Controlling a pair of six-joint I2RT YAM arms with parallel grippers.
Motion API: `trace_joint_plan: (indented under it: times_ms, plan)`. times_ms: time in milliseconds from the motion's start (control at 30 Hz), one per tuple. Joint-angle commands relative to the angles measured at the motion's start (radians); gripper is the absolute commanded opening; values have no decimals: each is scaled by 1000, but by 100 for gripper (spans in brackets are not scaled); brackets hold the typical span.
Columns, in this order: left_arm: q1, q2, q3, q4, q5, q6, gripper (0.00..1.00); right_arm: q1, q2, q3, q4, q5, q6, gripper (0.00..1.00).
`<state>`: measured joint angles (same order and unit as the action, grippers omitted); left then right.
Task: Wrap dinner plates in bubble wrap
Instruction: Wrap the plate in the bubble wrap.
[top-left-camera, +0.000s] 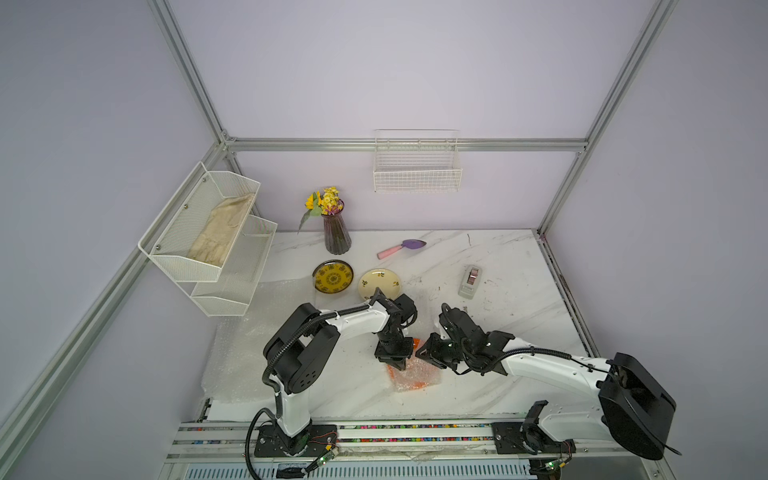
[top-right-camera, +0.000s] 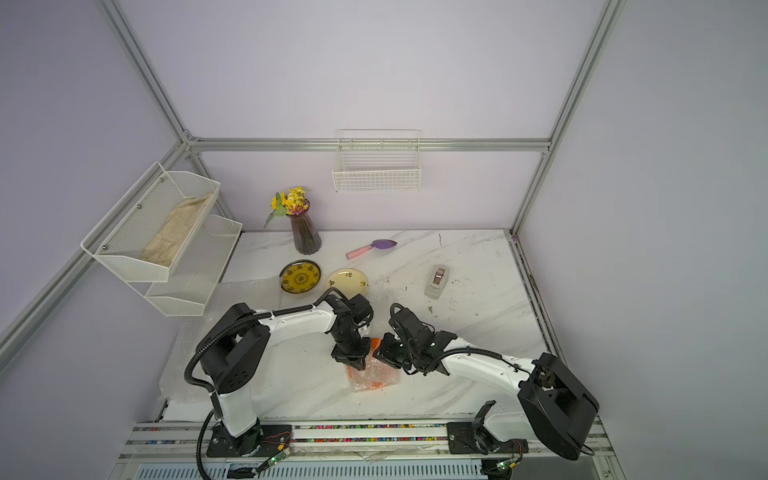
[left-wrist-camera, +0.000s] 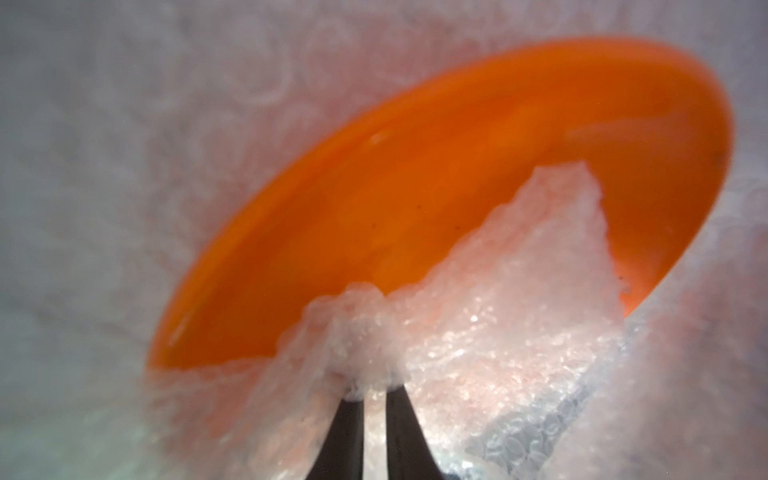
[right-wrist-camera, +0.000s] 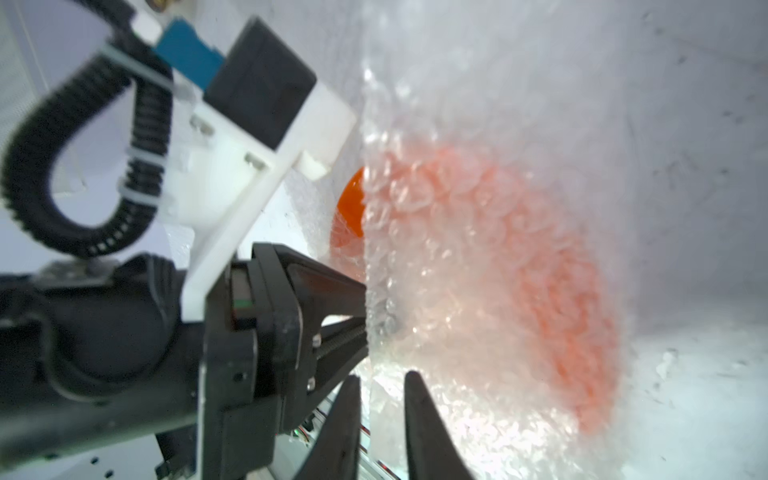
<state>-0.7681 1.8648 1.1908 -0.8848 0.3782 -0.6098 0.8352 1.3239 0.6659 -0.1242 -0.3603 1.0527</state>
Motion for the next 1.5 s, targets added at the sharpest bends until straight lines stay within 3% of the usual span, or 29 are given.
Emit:
trace_joint_plan:
  times_ms: [0, 100, 233, 467, 600, 800, 967, 1033, 1233, 1433, 1467]
  plan:
    - [0, 33, -44, -47, -149, 41, 14, -11, 44, 18, -97, -58, -86, 15]
    - [0, 28, -37, -51, -171, 59, 14, -10, 147, 35, -107, -109, -133, 6]
    - [4, 19, -20, -52, -220, 115, 14, 12, 210, 4, -29, -122, -84, 0]
    - [39, 40, 63, -60, -299, 221, 14, 88, 272, -41, 197, -128, 87, 0]
    - [46, -22, 117, -98, -307, 206, 18, 92, 283, -80, 247, -69, 163, 0]
    - [41, -224, 73, -25, -44, 26, 22, 91, 301, -112, 302, -52, 212, 0]
    - [35, -314, -167, 271, 256, -151, 22, 93, 326, -97, 307, -65, 211, 0]
    - [29, -294, -226, 294, 289, -166, 21, 93, 327, -92, 296, -69, 206, 0]
    - [21, -265, -349, 245, 243, -142, 18, 92, 310, -83, 265, -65, 195, 0]
    - [23, -184, -332, 82, -8, -85, 16, 88, 277, -60, 218, -52, 178, 0]
    - [24, -172, -321, 67, -35, -78, 16, 80, 254, -55, 209, -47, 171, 6]
